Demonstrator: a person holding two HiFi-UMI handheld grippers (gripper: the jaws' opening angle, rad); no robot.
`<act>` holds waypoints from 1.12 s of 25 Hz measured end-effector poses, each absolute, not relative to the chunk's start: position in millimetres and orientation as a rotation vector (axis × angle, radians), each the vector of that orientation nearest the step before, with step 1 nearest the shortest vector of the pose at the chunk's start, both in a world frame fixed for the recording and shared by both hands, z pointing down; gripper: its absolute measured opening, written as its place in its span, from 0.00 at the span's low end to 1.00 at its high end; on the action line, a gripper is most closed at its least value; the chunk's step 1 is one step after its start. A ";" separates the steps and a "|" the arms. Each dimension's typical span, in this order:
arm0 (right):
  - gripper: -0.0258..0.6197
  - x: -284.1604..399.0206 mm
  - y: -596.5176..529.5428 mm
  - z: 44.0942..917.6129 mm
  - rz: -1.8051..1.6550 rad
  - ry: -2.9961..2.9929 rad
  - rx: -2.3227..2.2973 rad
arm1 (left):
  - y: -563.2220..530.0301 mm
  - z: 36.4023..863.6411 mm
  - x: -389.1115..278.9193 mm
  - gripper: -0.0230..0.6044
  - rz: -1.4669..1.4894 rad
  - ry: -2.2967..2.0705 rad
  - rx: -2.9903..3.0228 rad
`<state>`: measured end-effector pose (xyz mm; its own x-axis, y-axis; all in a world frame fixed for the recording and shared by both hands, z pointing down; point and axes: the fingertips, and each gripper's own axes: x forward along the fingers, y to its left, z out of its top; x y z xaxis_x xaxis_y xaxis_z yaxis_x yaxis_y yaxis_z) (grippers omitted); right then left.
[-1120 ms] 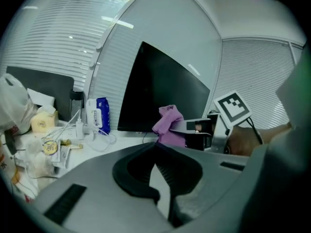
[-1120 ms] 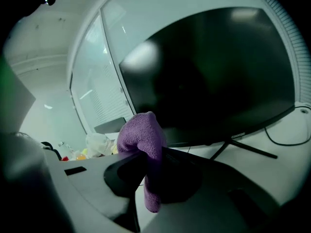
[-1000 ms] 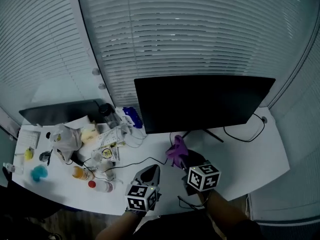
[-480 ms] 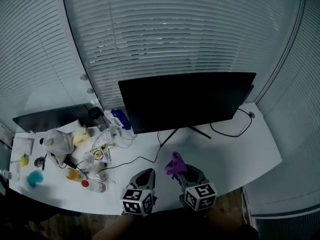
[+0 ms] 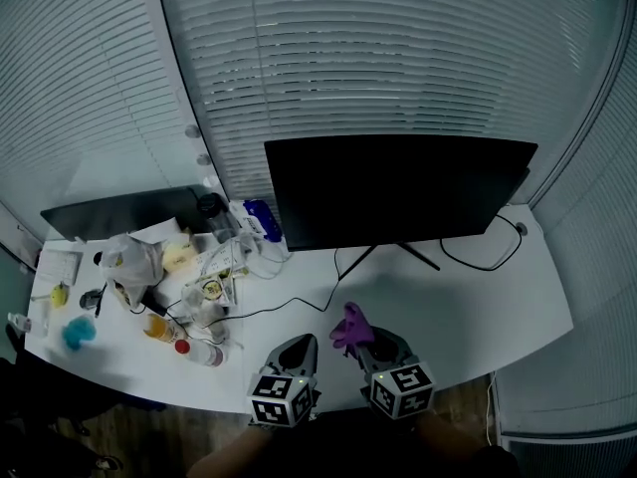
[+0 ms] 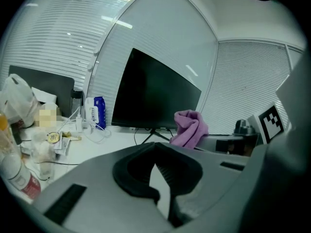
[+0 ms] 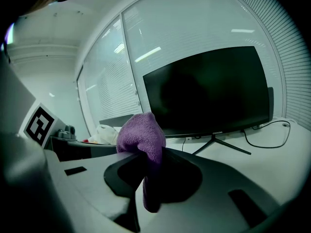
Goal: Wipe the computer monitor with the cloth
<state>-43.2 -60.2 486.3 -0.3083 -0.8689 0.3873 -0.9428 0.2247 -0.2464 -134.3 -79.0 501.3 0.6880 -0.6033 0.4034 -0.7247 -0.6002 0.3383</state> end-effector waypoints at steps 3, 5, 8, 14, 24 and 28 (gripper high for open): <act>0.16 -47.0 -56.5 488.7 0.656 -2.334 1.722 | -75.5 503.0 -134.7 0.05 0.337 -1.025 2.424; 0.16 -47.6 -53.5 491.2 0.660 -2.337 1.721 | -72.9 504.9 -134.3 0.05 0.338 -1.022 2.429; 0.16 -46.9 -49.4 492.0 0.662 -2.338 1.729 | -69.4 505.3 -133.5 0.05 0.337 -1.016 2.439; 0.16 -45.4 -43.8 487.7 0.662 -2.338 1.732 | -62.5 500.9 -130.0 0.05 0.342 -1.001 2.438; 0.16 -38.8 -36.9 483.4 0.661 -2.342 1.746 | -55.0 498.3 -123.8 0.05 0.357 -0.992 2.459; 0.16 -38.3 -35.6 483.0 0.652 -2.345 1.738 | -53.5 498.3 -122.0 0.05 0.357 -0.993 2.461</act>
<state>-38.3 -35.6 483.0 -0.3172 -0.8734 0.3696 -0.9388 0.2338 -0.2530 -122.0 -53.5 498.3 0.7058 -0.5858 0.3983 -0.7052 -0.6338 0.3176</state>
